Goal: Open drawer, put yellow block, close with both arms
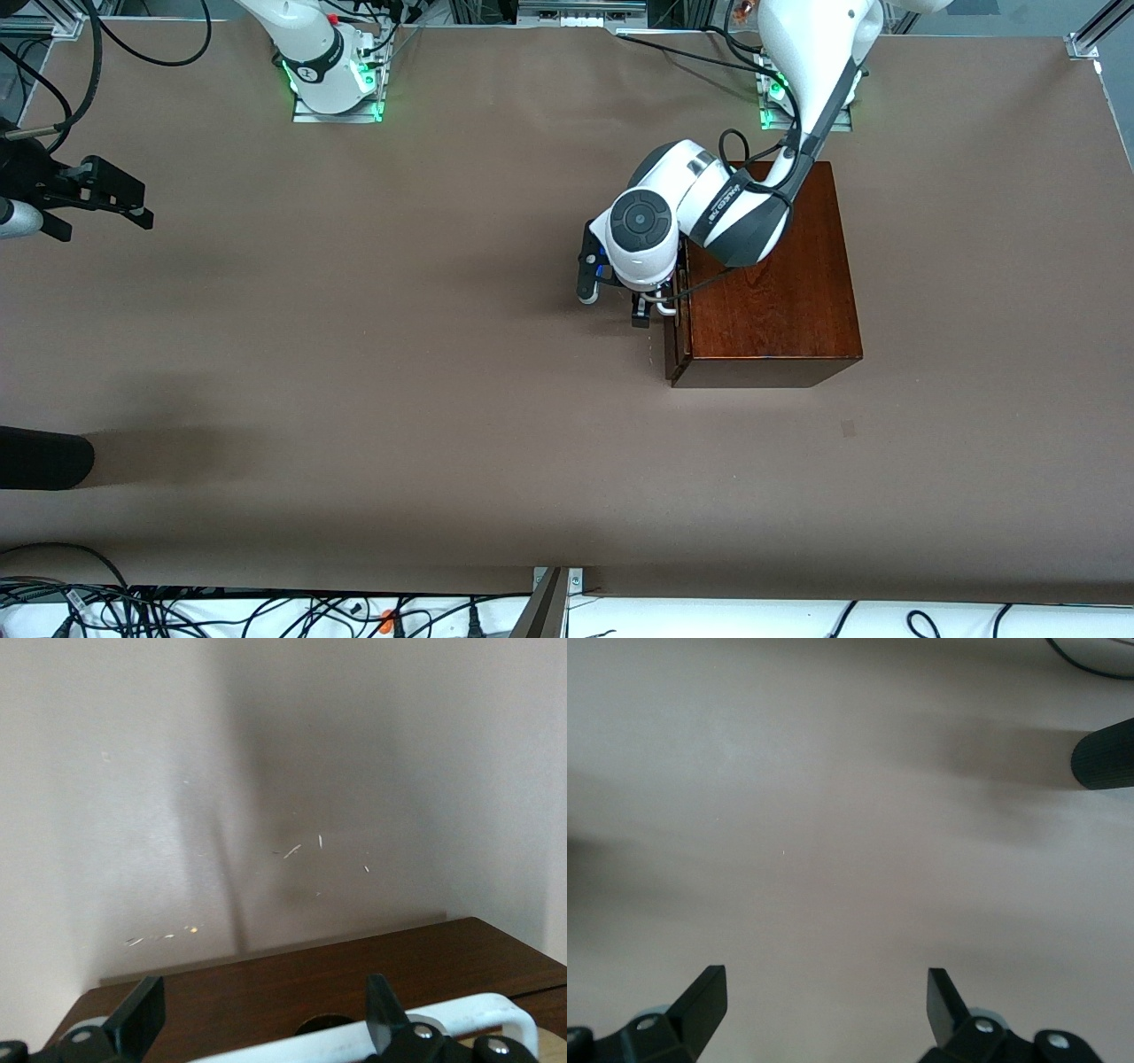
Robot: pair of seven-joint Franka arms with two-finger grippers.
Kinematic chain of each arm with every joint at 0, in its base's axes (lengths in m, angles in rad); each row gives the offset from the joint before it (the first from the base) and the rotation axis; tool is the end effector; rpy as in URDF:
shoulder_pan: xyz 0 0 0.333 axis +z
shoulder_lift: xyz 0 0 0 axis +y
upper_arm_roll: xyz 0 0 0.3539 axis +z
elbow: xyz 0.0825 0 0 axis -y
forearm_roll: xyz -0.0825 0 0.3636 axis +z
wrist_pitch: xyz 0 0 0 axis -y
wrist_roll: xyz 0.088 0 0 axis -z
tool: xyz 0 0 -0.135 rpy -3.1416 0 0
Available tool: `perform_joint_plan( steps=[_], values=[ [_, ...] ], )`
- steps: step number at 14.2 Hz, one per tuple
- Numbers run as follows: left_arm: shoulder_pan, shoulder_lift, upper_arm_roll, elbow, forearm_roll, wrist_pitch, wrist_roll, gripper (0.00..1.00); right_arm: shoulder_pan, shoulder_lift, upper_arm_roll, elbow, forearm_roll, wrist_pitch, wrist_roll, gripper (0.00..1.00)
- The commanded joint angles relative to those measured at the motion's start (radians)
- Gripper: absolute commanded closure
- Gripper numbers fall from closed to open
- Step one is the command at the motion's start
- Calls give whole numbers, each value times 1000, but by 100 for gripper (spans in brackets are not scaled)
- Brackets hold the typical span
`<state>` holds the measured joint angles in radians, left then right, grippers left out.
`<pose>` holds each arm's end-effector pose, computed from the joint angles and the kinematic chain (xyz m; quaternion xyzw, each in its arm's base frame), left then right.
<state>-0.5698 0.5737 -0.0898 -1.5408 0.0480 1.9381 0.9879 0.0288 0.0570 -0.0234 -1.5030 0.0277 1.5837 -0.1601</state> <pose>0.5442 -0.4048 0.3208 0.6728 -0.7347 -0.0851 0.0175 0.5564 0.0071 0.6352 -0.9964 -0.0827 -0.0128 0.0122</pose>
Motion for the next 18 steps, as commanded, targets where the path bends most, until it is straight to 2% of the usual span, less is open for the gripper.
perform_joint_plan(
  steps=[1,3,6,9,12,14,16,18],
  values=[
    [2,-106,-10,-7,-64,-65,-124,0,-4,0,3,7,-12,-4,-12,0],
    [8,-179,-10,2,-120,-140,-295,0,-3,0,3,7,-12,-4,-12,0],
    [36,-251,7,68,-112,-307,-506,0,-4,0,3,7,-12,-4,-12,0],
    [154,-273,10,155,-106,-482,-710,0,-3,0,3,7,-14,-2,-12,0],
    [280,-285,11,247,-85,-588,-802,0,-4,0,3,7,-19,-2,-10,0],
    [347,-290,19,297,-71,-610,-936,0,-3,0,3,7,-19,-1,-10,0],
    [416,-342,21,266,-69,-572,-1038,0,-4,0,3,7,-19,-1,-10,0],
    [453,-444,22,112,-65,-436,-1057,0,-4,0,3,7,-19,-1,-10,0]
  ],
)
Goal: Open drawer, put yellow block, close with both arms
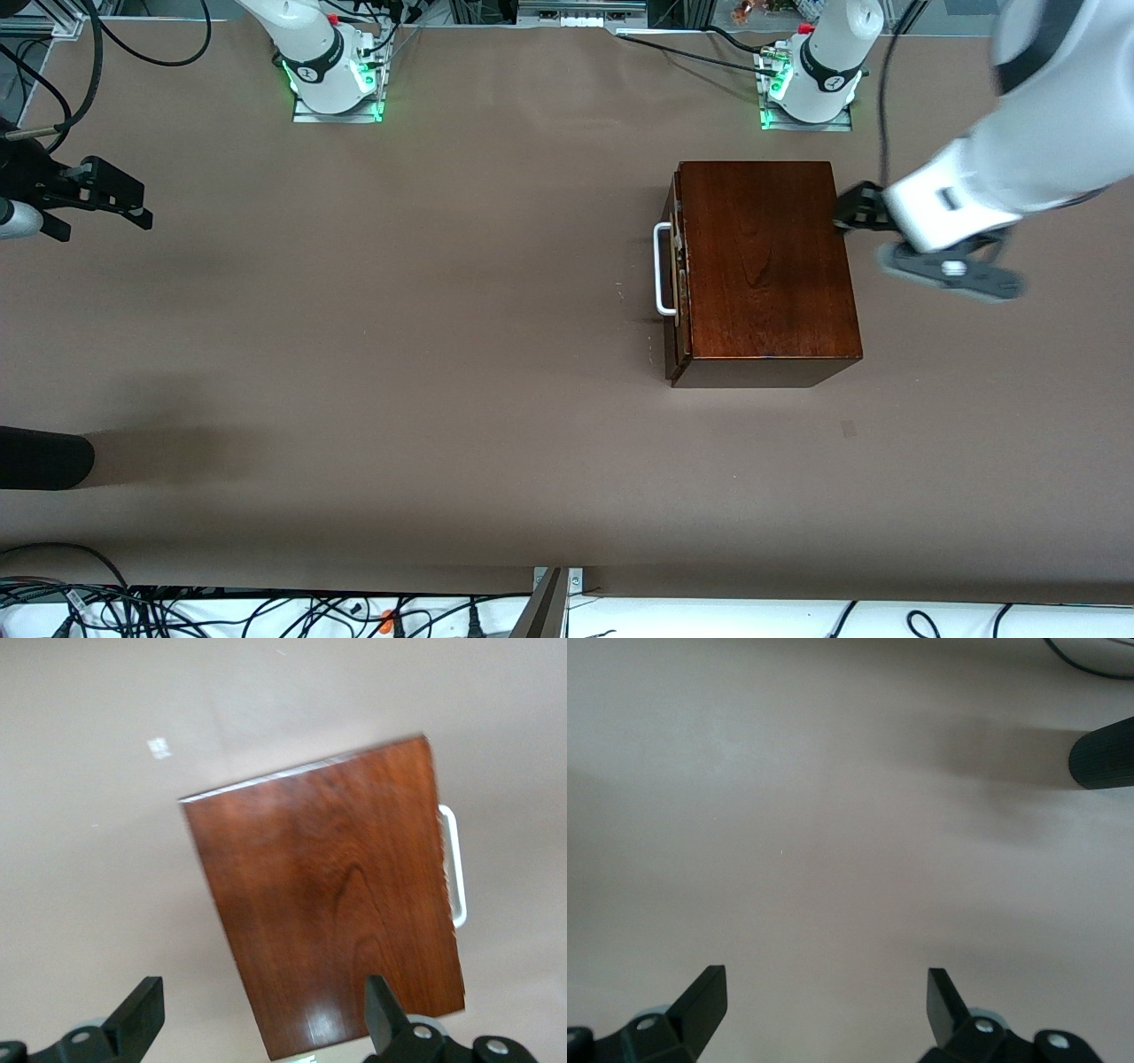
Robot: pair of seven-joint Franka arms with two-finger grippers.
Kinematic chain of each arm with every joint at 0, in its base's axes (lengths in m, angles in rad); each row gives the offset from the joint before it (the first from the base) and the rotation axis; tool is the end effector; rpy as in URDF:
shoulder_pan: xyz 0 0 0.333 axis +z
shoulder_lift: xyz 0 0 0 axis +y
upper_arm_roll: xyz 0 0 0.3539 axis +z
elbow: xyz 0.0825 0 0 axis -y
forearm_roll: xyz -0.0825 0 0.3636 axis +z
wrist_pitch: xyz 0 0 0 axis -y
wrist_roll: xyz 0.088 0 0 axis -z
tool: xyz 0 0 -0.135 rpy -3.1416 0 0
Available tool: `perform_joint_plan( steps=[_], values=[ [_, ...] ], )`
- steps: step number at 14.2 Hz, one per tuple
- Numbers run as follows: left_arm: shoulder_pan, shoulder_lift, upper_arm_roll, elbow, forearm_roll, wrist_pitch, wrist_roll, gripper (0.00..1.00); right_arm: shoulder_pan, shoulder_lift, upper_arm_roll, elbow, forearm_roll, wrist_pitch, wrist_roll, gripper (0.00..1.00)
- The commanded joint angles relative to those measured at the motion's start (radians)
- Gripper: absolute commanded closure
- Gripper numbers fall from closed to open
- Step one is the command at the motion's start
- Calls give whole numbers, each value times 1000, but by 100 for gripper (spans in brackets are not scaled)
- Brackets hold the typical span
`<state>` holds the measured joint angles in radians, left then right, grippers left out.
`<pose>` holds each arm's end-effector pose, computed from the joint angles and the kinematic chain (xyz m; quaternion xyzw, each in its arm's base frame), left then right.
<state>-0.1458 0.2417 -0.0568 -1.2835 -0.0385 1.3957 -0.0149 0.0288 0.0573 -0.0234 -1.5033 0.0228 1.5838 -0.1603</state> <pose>0.5817 -0.1205 0.6110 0.9930 -0.0952 -0.0669 0.0188 0.5564 0.0065 0.6349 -0.9964 -0.0828 -0.0124 0.0098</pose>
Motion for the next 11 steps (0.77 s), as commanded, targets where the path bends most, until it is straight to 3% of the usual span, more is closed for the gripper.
perform_joint_plan(
  steps=[1,4,11],
  values=[
    [57,-180,-11,-249,41,197,-63,0,-4,-1,3,8,-14,-1,-10,0],
    [124,-272,-11,-390,52,261,-77,0,-3,-1,3,8,-14,1,-10,0],
    [149,-263,-21,-408,54,253,-145,0,-4,-1,3,8,-15,-1,-10,0]
  ],
)
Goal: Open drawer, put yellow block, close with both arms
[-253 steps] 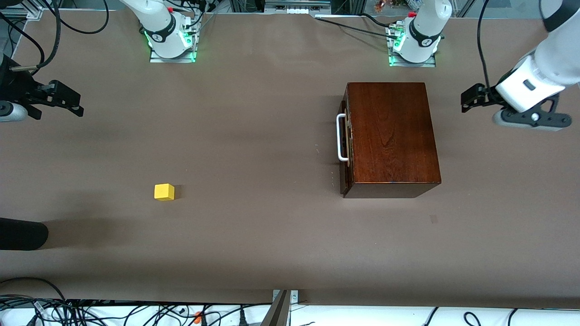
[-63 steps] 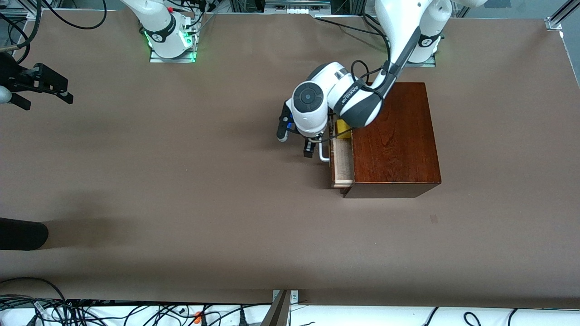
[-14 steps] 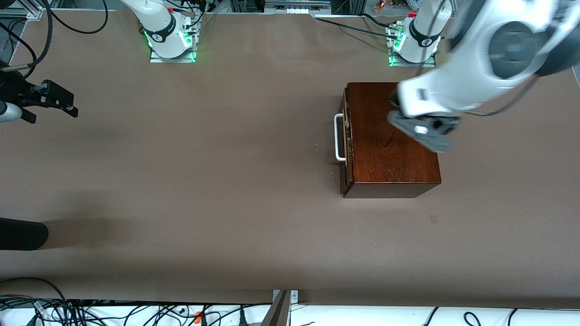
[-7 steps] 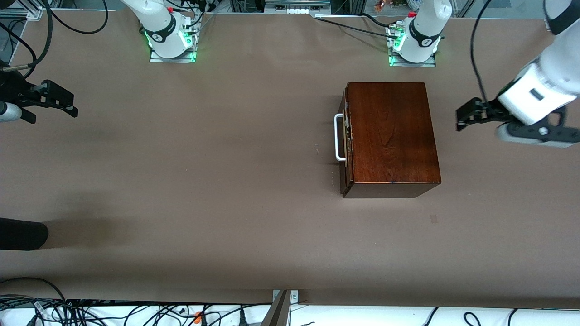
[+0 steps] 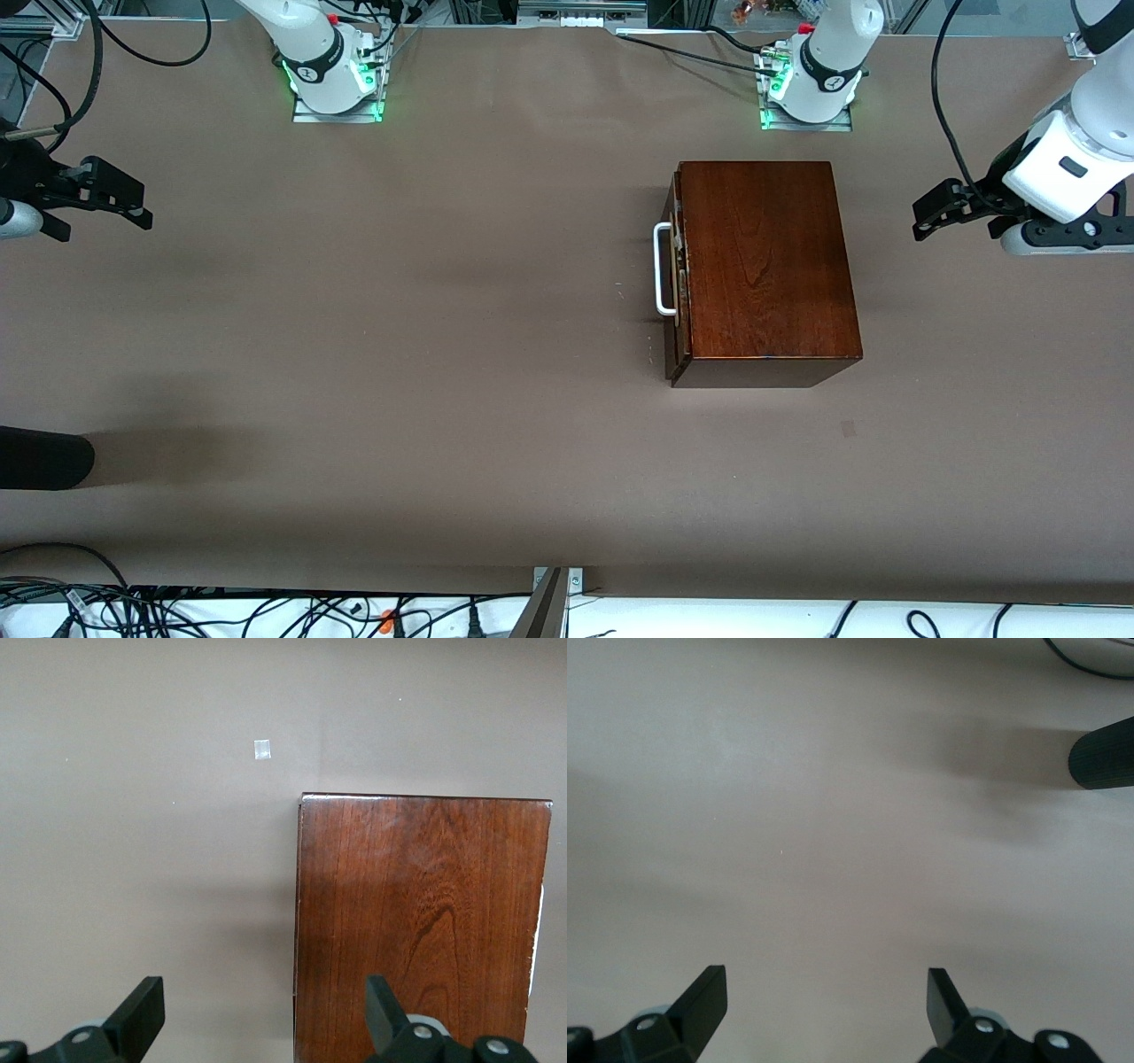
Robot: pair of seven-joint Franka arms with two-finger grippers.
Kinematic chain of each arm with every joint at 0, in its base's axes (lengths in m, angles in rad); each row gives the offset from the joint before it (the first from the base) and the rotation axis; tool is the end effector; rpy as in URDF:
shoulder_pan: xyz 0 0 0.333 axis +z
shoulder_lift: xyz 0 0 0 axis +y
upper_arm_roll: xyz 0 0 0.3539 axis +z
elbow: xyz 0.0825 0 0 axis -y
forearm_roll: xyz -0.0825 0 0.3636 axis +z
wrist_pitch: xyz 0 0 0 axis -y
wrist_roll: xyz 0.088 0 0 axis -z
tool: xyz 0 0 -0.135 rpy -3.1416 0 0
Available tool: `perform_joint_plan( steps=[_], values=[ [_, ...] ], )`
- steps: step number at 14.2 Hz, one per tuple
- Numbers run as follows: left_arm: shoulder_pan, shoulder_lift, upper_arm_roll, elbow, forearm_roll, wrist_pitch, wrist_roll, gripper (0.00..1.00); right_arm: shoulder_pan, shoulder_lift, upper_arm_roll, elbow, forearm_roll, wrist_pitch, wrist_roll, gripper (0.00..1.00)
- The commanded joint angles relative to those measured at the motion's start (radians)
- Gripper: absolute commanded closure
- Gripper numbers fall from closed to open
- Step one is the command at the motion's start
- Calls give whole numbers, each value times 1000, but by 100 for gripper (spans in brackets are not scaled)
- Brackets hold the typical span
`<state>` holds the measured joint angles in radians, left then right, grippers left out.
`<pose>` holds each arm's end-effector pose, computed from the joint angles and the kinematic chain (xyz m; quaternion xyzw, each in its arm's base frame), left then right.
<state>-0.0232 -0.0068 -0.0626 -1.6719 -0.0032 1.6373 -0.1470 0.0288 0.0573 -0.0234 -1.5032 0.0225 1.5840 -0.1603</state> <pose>0.5321 -0.0463 0.5979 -0.9994 -0.0307 0.0140 0.0002 0.5565 0.0064 0.6350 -0.9964 -0.0828 -0.0125 0.0096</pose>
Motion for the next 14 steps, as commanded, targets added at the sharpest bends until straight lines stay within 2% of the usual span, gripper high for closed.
perform_joint_plan(
  steps=[1,14],
  values=[
    [29,-4,-16,-6,17,10,-3,0,-4,-1,3,8,-15,-1,-10,0],
    [12,5,-33,15,20,-2,-8,0,-3,-1,3,8,-15,-1,-10,0]
  ],
)
